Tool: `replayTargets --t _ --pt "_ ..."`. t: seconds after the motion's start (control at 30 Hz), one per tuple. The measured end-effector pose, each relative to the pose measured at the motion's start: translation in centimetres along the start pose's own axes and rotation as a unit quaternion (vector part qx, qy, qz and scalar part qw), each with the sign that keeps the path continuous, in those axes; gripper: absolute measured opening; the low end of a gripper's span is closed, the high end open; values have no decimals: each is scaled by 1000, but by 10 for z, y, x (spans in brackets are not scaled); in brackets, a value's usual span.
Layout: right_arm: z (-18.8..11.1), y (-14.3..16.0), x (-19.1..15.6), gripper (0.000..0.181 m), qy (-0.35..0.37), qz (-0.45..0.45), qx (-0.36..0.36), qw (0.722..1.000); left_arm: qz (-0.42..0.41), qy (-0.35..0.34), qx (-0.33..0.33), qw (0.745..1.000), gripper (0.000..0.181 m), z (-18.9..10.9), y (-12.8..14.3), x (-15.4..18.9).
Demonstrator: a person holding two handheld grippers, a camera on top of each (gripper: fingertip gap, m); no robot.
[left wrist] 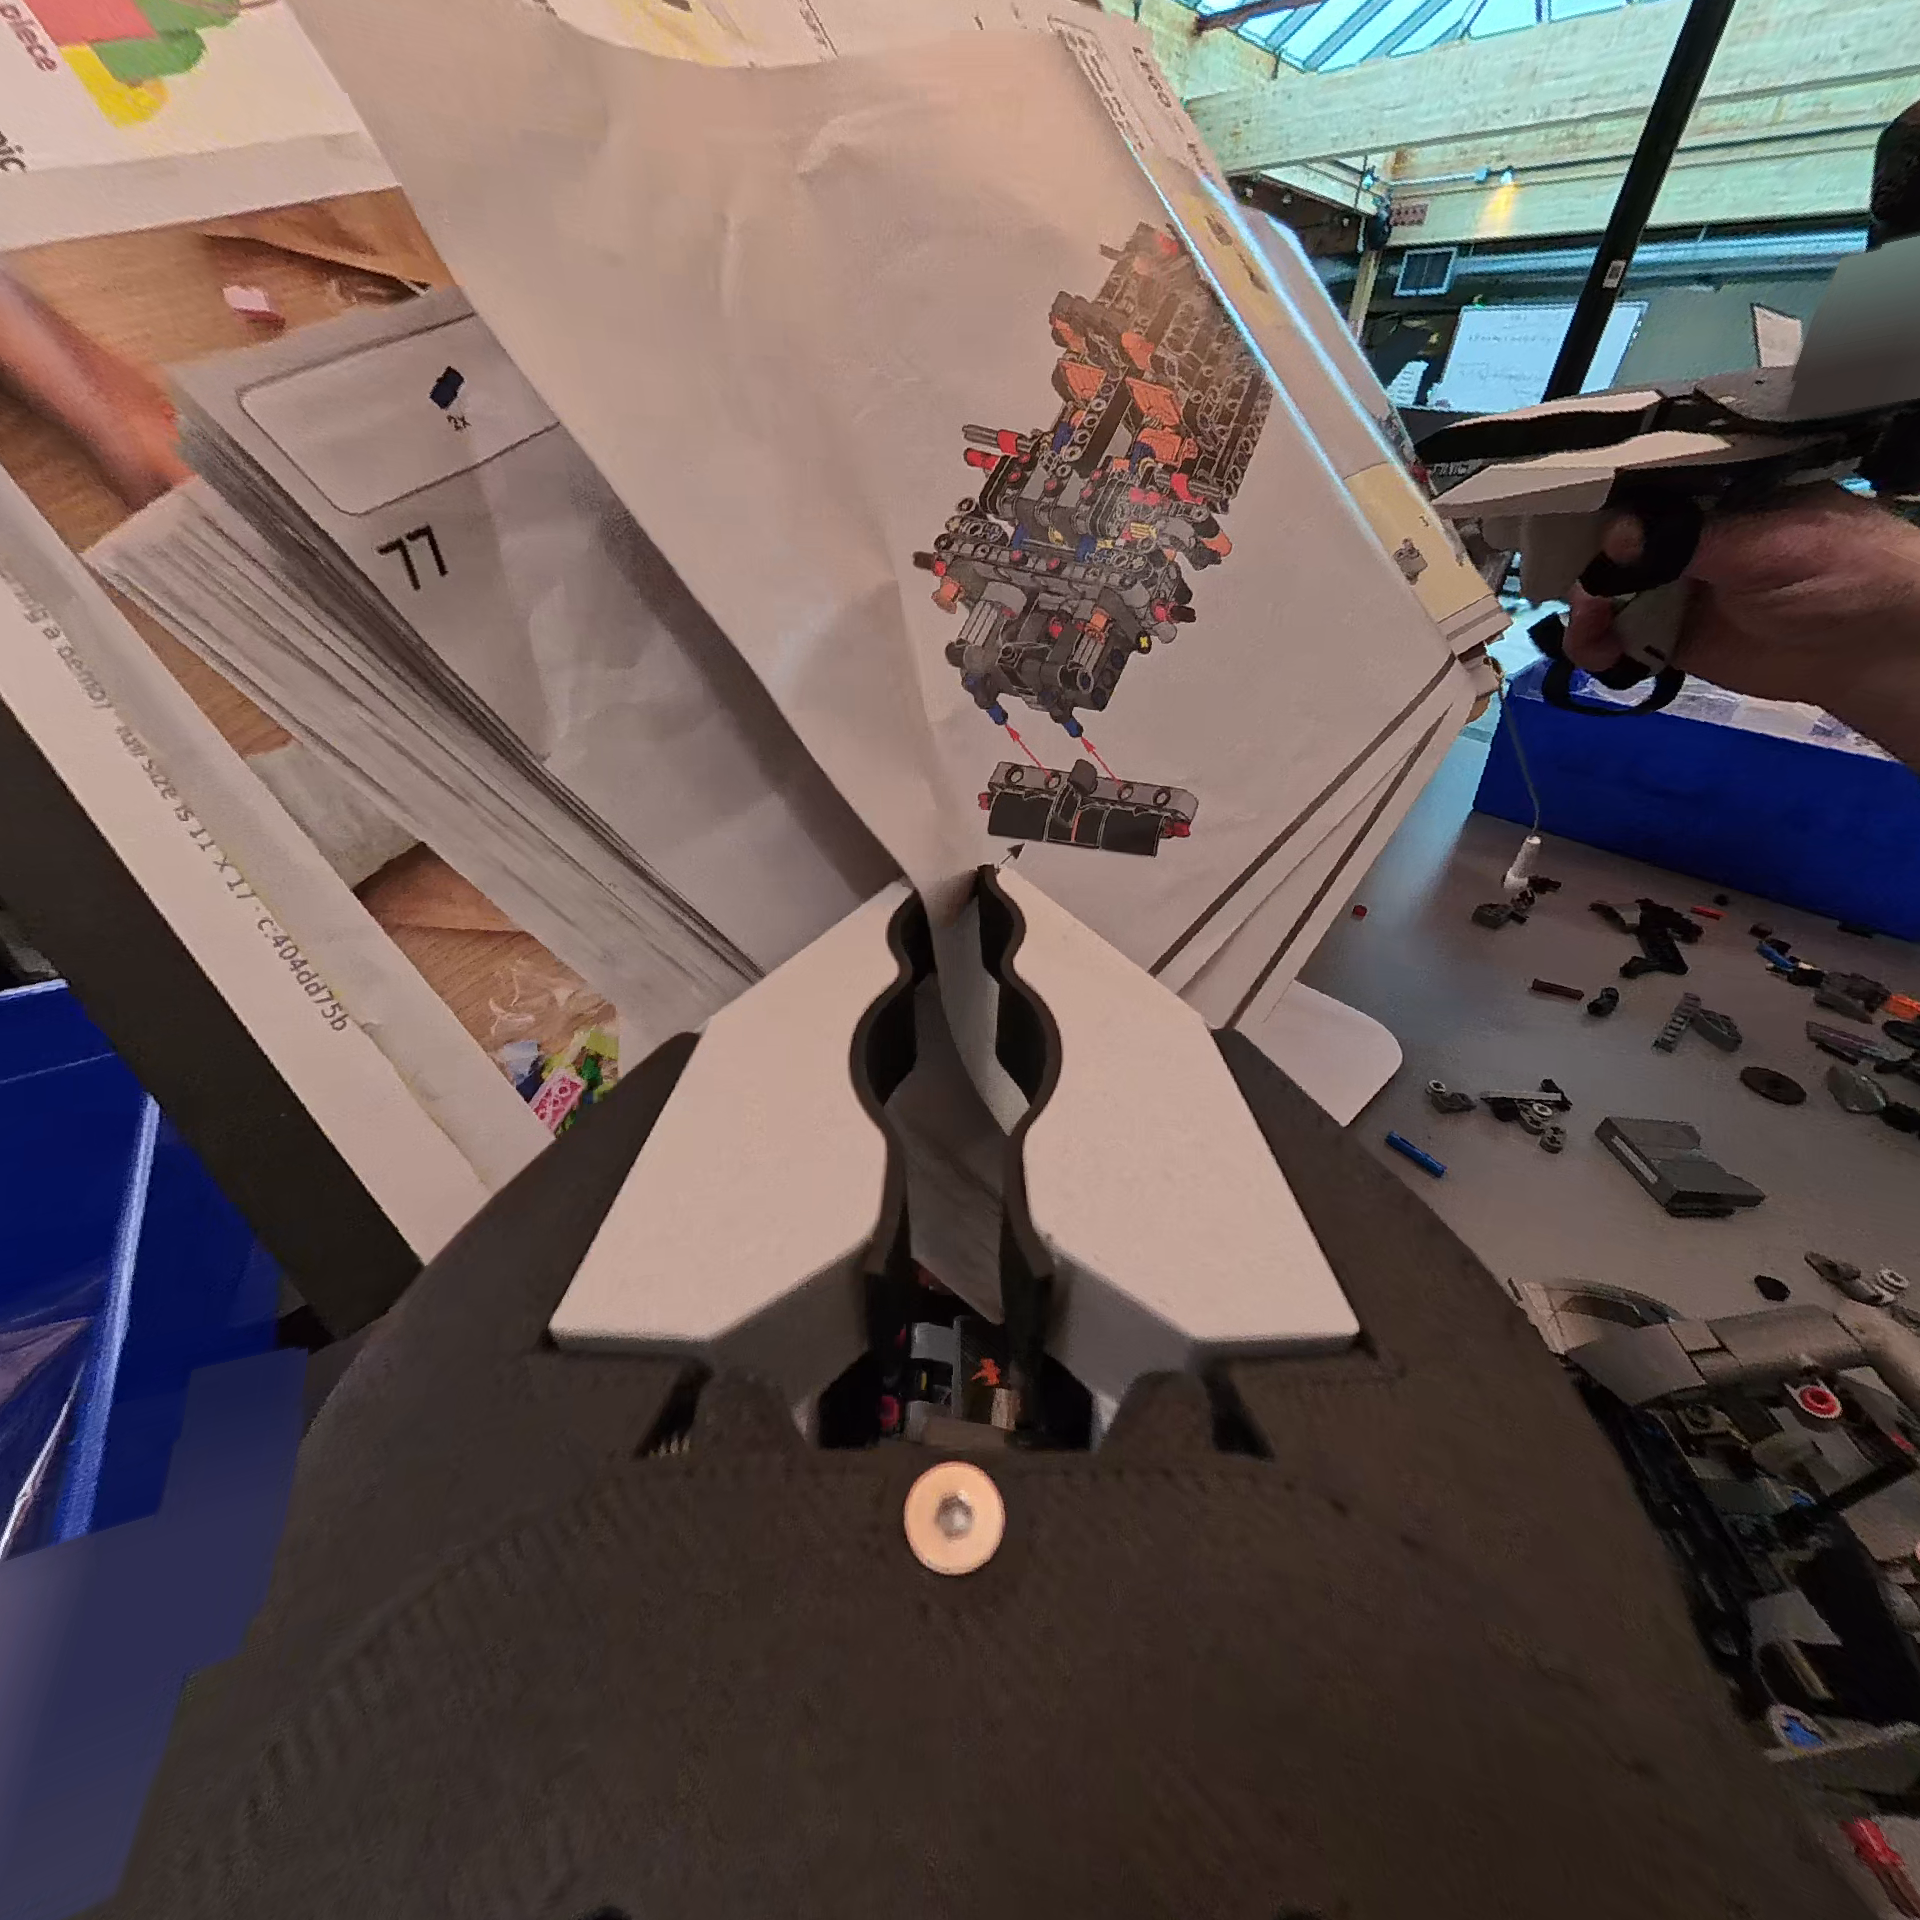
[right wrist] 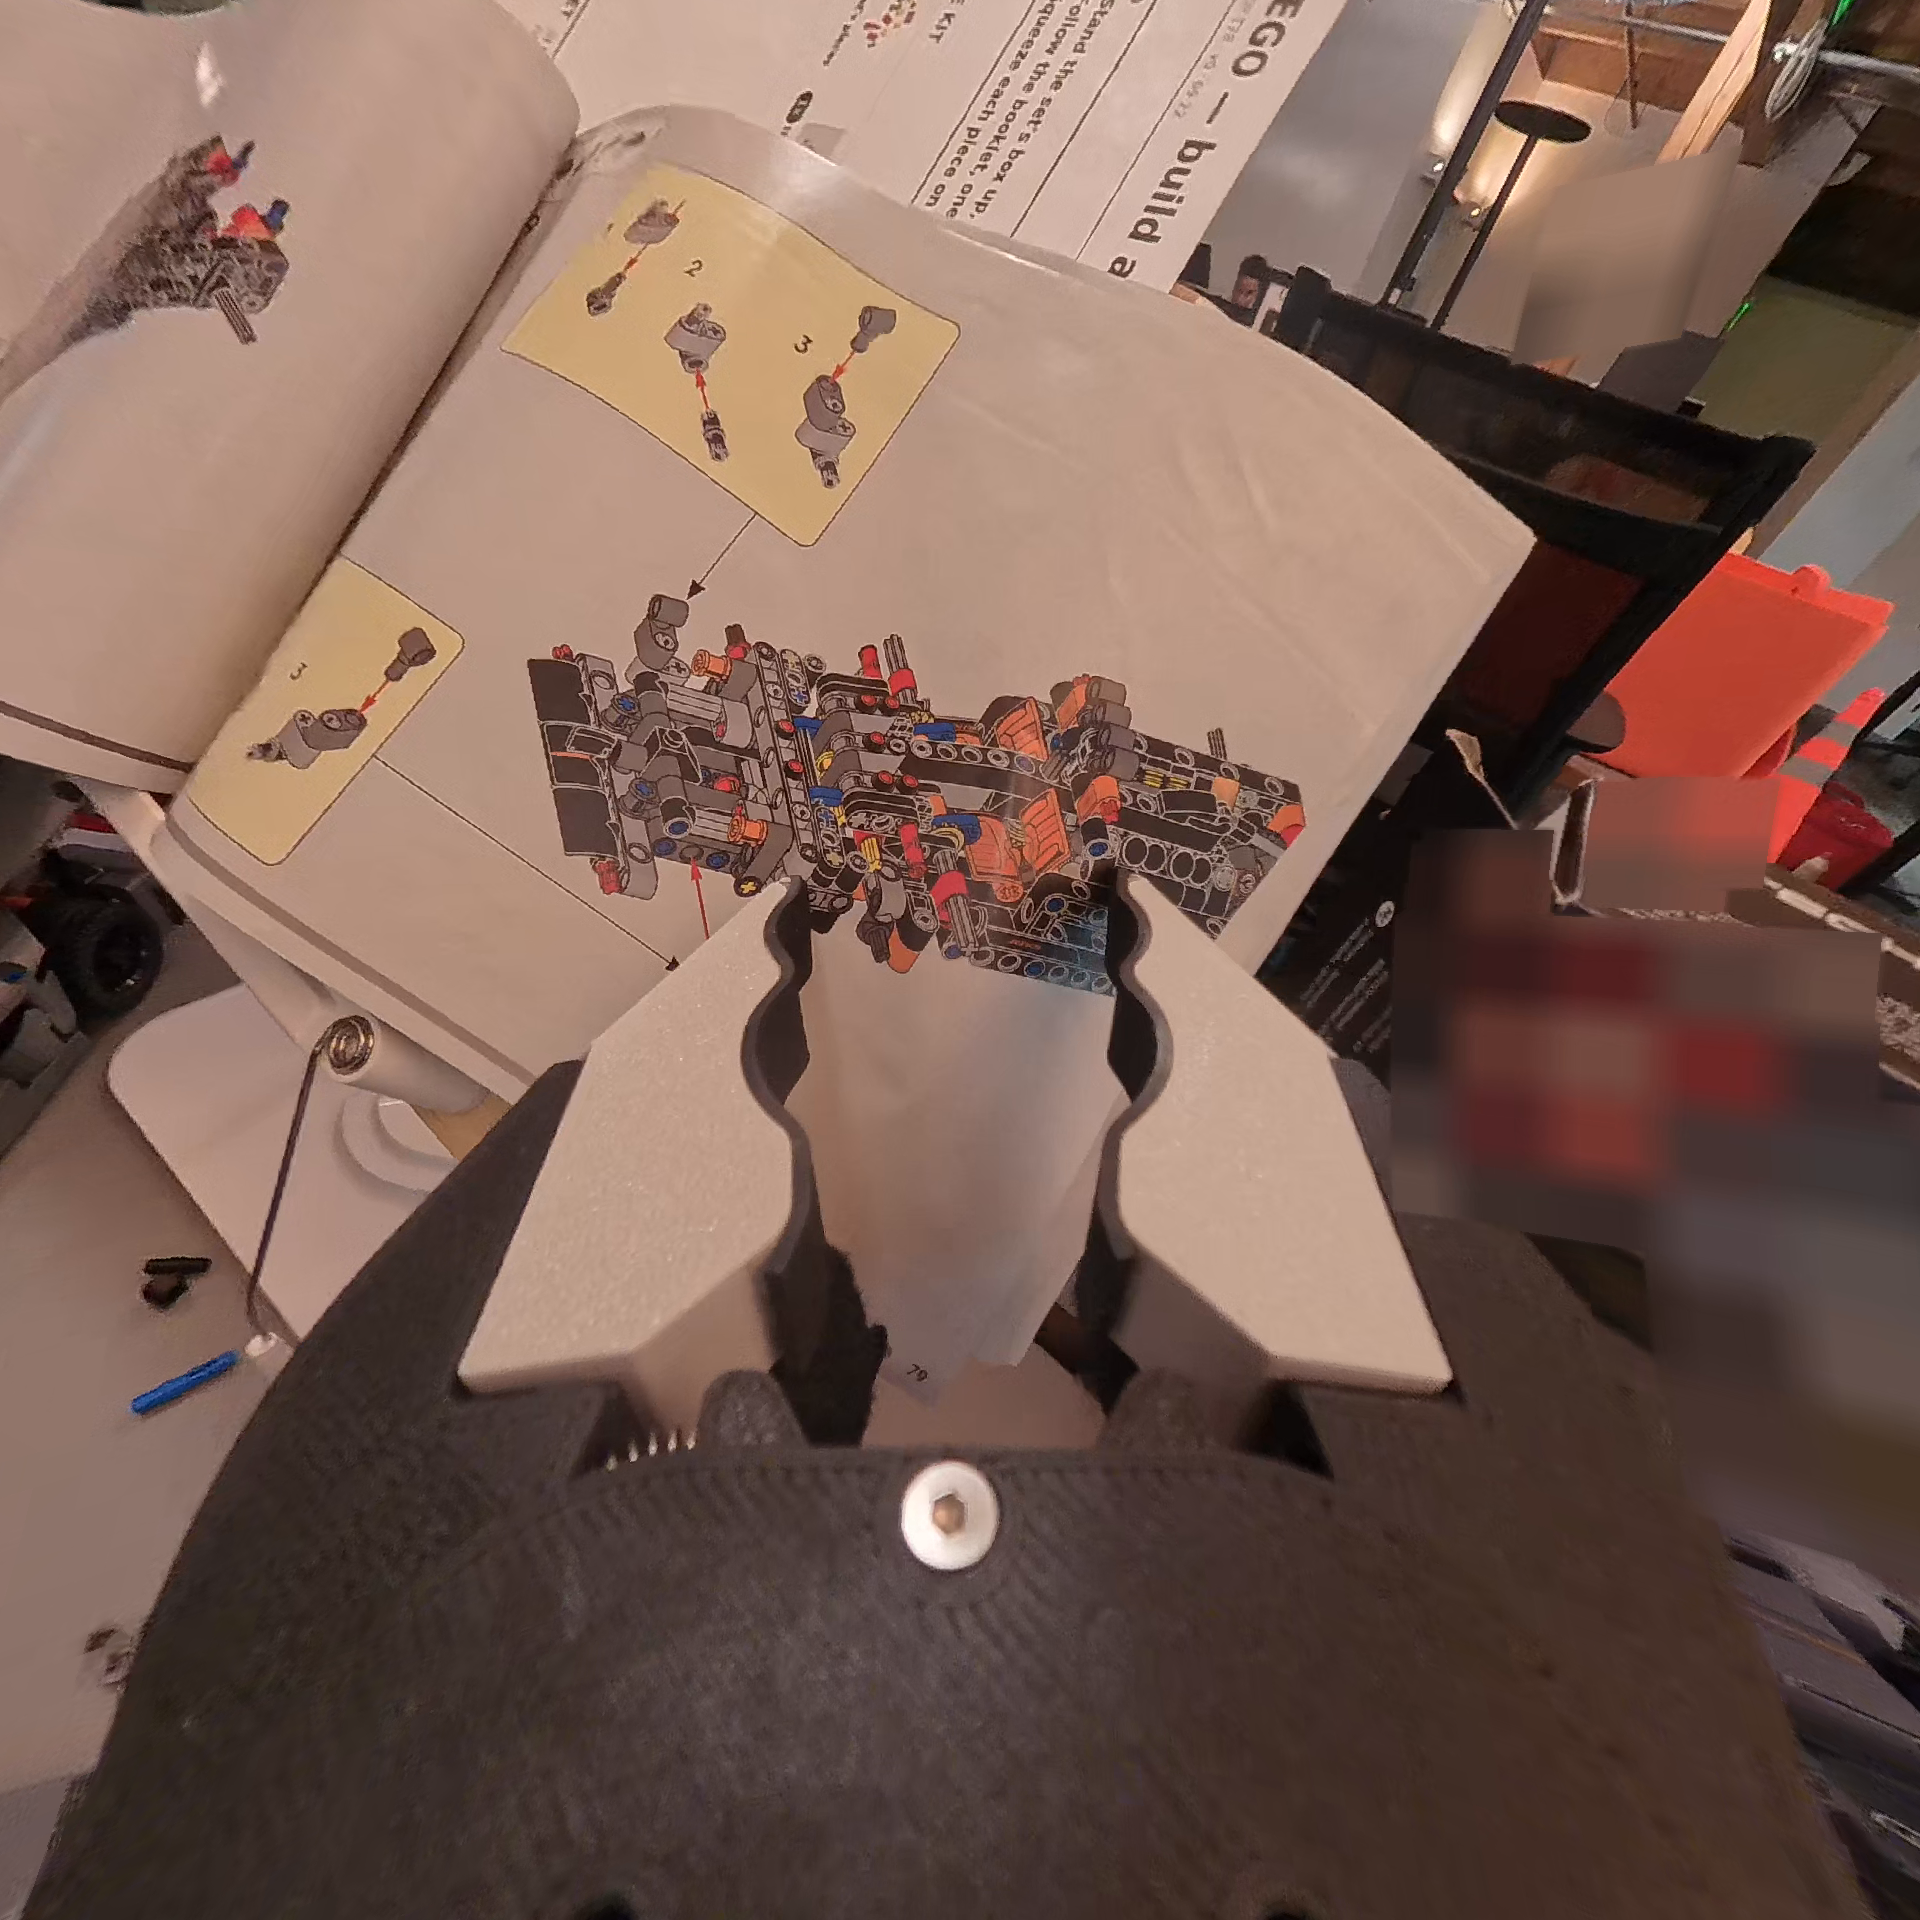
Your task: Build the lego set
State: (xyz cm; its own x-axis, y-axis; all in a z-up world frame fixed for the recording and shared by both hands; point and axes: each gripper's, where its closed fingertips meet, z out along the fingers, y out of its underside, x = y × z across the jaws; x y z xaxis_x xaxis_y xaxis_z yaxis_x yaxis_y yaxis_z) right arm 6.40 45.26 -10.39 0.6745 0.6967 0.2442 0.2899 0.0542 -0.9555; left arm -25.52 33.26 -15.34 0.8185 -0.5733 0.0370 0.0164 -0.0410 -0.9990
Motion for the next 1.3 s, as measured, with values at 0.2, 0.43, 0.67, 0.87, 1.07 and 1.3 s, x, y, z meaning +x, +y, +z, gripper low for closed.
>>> replayTargets --t 0.2,0.43,0.67,0.87,1.07,1.3 --pt "-5 -7 3 58 10 -15 2 1000 19 -58 -10 998 21 -13 -3 -15" --pt "-21 -37 9 61 42 -36 45 997 46 -105 -24 993 33 -47 -34 -4" --pt "-58 -103 -47 54 -39 -132 147 980 157 -90 -76 980 33 -57 -68 81" --pt "-66 -90 -175 45 -229 -275 112 927 224 -14 -155 962 34 -65 -28 157" --pt "-62 -51 -239 44 -320 -323 71 888 320 58 -242 914 63 -77 56 224" --pt "-46 -5 -271 53 -366 -326 11 871 394 -4 -278 876 122 -64 123 223"
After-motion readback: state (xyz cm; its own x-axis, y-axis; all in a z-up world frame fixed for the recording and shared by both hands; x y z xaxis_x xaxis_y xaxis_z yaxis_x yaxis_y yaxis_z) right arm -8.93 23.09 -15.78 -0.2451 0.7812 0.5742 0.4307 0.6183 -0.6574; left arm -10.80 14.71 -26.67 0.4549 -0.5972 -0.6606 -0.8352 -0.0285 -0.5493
